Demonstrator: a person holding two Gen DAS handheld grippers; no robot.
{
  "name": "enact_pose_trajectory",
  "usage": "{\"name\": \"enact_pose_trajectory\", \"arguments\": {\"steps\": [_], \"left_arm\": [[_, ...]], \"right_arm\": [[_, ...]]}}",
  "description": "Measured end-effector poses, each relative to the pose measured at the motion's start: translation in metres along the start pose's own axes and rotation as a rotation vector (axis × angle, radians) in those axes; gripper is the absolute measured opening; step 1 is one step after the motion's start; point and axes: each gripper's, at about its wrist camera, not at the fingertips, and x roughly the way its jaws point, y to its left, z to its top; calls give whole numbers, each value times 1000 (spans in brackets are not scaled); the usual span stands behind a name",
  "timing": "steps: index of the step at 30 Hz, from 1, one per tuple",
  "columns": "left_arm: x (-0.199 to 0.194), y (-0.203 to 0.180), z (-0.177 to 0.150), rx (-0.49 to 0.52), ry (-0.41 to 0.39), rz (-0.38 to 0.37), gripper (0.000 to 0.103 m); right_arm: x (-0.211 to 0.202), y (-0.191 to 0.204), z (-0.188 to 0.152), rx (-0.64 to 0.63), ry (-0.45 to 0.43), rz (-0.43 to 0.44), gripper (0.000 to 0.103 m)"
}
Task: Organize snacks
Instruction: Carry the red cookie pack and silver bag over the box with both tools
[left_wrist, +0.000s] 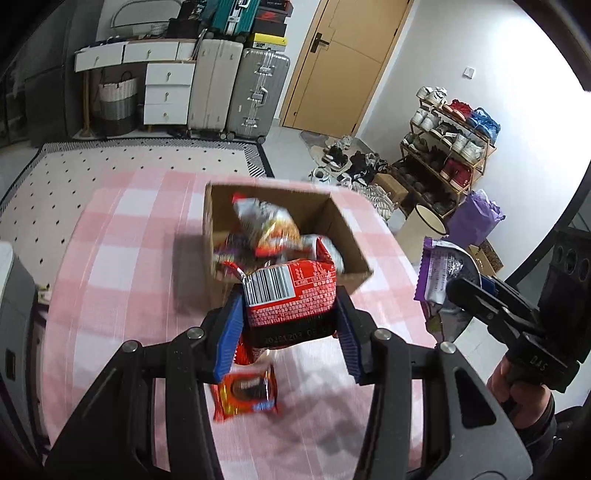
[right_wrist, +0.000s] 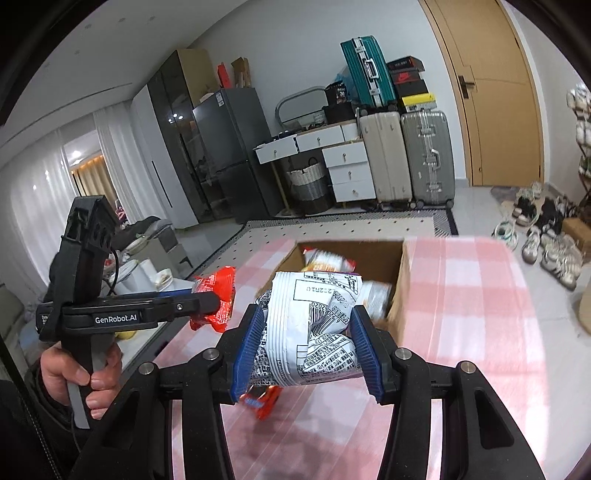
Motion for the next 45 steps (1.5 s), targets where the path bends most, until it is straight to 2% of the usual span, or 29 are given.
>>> {"name": "enact_pose_trajectory", "arguments": {"steps": [8, 16, 25, 30, 36, 45], "left_arm": [[36, -10, 58, 16, 5, 9, 44], [82, -1, 87, -16, 27, 20, 44], [112, 40, 74, -73, 66, 53, 44], [130, 52, 69, -80, 93, 40, 44], [140, 45, 70, -60, 97, -5, 44], [159, 30, 72, -27, 125, -26, 44]], "right_arm": [[24, -21, 54, -7, -22, -45, 49], [59, -37, 88, 13, -42, -86, 49], [112, -46, 85, 15, 15, -101, 49], [135, -52, 81, 20, 32, -123, 49], [153, -57, 79, 25, 40, -134, 49], [178, -65, 77, 39, 61, -174, 50]]}}
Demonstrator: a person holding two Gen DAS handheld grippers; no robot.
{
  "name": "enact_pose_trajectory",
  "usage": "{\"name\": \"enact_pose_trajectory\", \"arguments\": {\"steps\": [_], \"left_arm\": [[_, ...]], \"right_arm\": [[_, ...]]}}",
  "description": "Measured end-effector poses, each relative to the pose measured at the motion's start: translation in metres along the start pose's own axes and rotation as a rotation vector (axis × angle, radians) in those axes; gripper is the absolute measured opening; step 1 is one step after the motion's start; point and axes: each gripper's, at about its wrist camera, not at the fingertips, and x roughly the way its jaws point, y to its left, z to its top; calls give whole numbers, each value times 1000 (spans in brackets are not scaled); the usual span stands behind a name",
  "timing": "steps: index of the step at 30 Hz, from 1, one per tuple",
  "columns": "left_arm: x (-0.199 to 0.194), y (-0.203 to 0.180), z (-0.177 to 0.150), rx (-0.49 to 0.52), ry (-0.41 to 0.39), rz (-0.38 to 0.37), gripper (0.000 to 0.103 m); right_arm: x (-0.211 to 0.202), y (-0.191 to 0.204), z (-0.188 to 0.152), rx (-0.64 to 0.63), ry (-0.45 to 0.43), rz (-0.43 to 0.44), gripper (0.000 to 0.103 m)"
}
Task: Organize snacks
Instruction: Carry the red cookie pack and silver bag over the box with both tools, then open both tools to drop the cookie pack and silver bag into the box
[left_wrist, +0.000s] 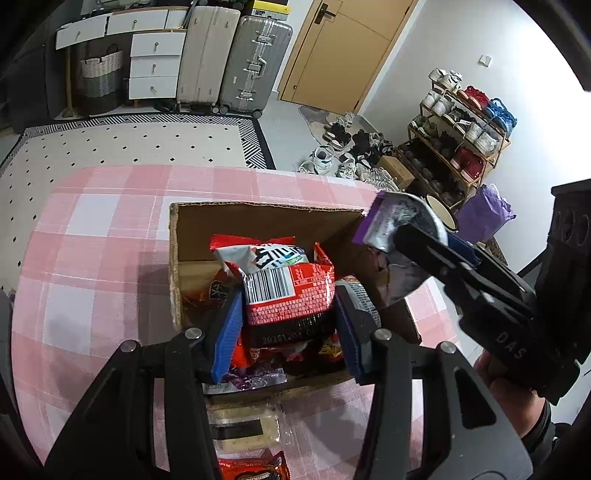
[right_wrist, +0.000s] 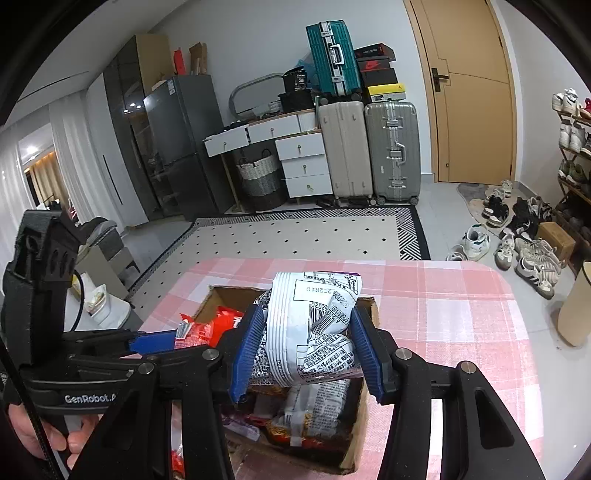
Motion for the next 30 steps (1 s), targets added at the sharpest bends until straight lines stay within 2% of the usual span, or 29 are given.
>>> {"name": "enact_pose_trajectory", "arguments": {"steps": [2, 3, 4, 5, 6, 9, 13, 27, 30], "left_arm": [[2, -1, 0, -1, 5, -4, 46], [4, -3, 0, 1, 15, -9, 55], [6, -3, 0, 3, 20, -8, 58], [6, -3, -1, 5, 21, -4, 67], [6, -3, -1, 8, 20, 4, 72], [3, -1, 0, -1, 15, 10, 80], [-5, -2, -1, 4, 0, 29, 80], [-54, -5, -12, -4, -54, 68, 80], [-65, -8, -15, -1, -67, 83, 80]], "right_arm": [[9, -2, -2, 4, 25, 2, 50], [12, -2, -4, 3, 39, 2, 51], [15, -4, -5, 6, 45, 6, 53], [17, -6, -6, 9, 47, 8, 56], [17, -8, -7, 12, 47, 5, 63], [9, -15, -10, 34, 24, 19, 66], [-4, -22, -13, 53, 13, 28, 69], [-58, -6, -18, 45, -45, 37, 69], [-73, 2, -20, 34, -62, 36, 74]]}}
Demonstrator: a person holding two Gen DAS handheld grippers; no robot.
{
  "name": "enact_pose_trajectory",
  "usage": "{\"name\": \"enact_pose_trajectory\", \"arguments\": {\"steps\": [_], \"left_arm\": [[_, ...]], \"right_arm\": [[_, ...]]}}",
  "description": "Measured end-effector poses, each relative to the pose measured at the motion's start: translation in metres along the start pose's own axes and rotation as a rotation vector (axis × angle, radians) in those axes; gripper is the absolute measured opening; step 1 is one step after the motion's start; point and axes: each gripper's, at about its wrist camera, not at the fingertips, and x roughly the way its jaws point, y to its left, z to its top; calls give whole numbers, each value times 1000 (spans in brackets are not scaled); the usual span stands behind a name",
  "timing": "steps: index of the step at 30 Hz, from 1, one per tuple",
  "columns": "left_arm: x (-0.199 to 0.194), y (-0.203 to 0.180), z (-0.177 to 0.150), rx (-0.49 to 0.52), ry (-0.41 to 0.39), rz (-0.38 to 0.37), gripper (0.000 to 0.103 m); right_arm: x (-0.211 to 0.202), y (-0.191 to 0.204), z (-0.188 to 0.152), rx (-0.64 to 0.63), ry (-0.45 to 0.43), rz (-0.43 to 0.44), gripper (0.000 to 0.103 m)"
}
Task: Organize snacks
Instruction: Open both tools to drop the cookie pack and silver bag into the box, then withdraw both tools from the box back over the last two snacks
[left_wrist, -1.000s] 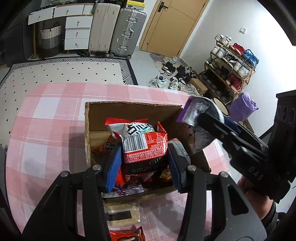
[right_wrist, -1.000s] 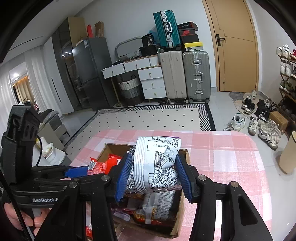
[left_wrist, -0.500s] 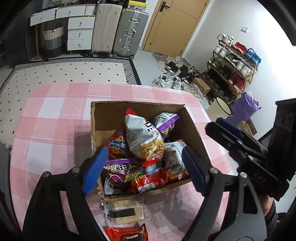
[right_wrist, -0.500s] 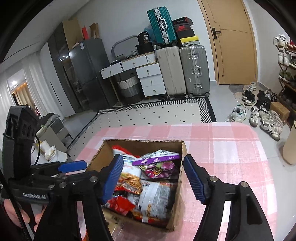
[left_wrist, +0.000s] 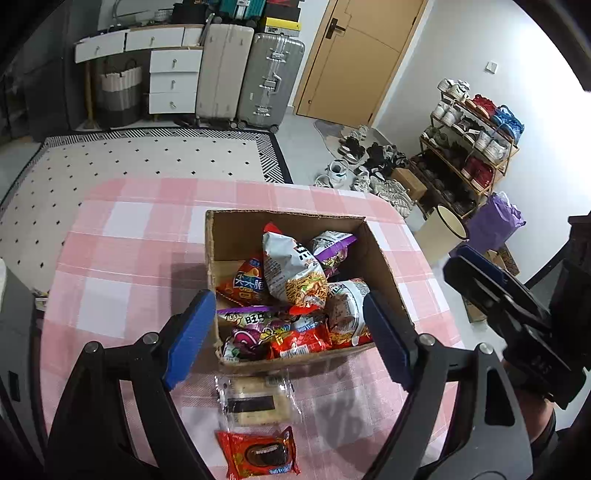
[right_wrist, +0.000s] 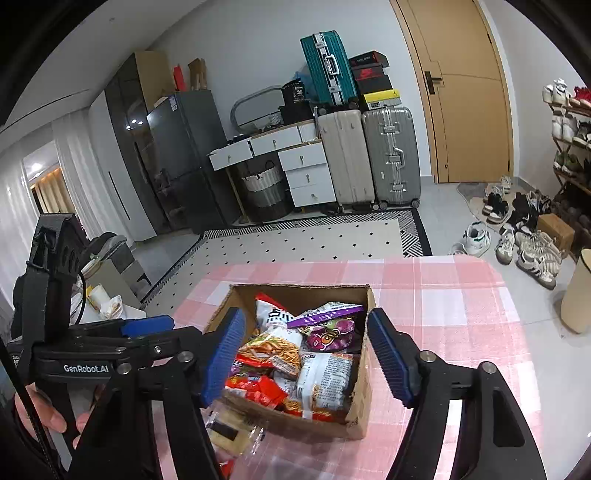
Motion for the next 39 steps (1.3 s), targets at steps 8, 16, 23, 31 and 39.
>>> {"name": "enact_pose_trajectory", "arguments": {"steps": [8, 16, 23, 31, 39], "left_arm": [[-36, -4, -15, -2, -35, 19, 83], [-70, 1, -43, 11, -73, 63, 88], [-102, 9, -63, -8, -145, 90, 102], [-110, 11, -91, -15, -163, 128, 102], [-83, 20, -116, -42, -106, 131, 102]], "right_arm": [[-41, 14, -9, 3, -57, 2, 83], [-79, 36, -23, -15, -114, 10, 95], [-105, 42, -42, 5, -179, 17, 100], [-119, 36, -67, 17, -184, 46, 100], [-118, 28, -80, 1, -167, 22, 100]]}}
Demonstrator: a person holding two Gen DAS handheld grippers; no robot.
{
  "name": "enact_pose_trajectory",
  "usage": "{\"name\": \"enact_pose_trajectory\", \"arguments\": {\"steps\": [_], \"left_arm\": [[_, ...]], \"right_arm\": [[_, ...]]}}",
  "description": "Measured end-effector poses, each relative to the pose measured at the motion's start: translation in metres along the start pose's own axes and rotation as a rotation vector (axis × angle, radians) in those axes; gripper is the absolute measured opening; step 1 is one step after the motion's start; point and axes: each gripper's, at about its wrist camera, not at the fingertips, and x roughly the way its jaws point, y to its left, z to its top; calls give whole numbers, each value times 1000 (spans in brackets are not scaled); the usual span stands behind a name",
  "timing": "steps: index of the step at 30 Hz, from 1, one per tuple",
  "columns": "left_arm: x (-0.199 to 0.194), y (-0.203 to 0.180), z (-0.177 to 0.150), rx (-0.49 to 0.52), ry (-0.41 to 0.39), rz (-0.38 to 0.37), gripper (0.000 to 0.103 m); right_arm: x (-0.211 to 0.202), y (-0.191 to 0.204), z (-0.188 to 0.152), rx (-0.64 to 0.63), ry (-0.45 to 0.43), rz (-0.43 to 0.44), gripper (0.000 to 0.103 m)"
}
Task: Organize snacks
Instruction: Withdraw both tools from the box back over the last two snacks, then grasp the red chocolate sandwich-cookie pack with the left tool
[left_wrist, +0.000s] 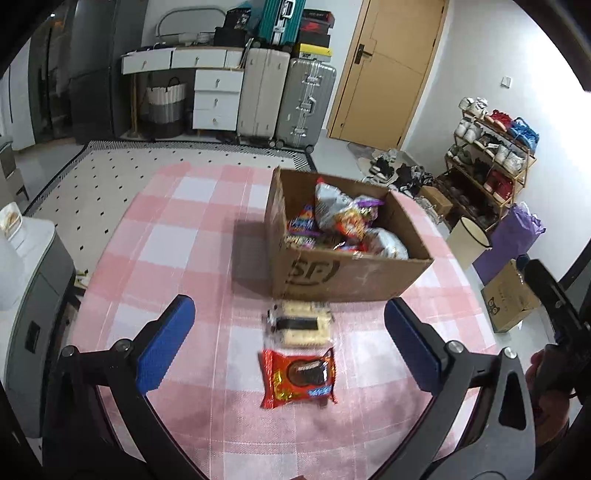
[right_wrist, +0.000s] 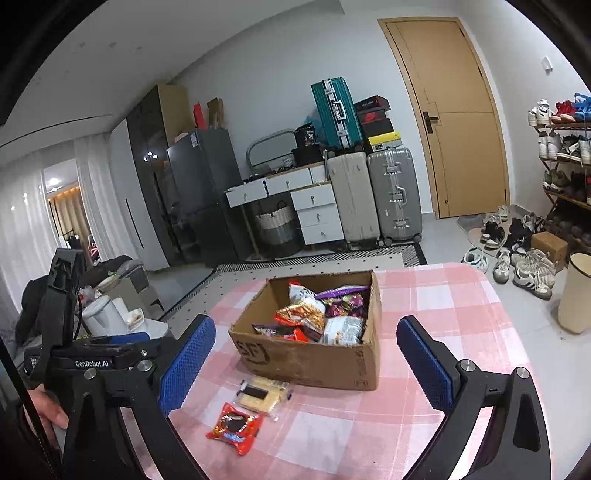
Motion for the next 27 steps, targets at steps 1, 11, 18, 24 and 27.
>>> {"name": "enact_pose_trajectory", "arguments": {"steps": [1, 11, 18, 24, 27], "left_arm": [[4, 1, -4, -3, 12, 2, 102], [56, 9, -47, -31, 134, 15, 102], [86, 7, -65, -24, 197, 14, 102], [111, 6, -77, -25, 255, 11, 102], [123, 5, -81, -27, 275, 11, 102]], "right_arm": [[1, -2, -1, 4, 4, -3, 100], [6, -7, -34, 21, 66, 6, 100], [16, -10, -55, 43, 108, 5, 100], [27, -19, -69, 70, 149, 5, 100], [34, -21, -76, 84, 172, 8, 100]]}}
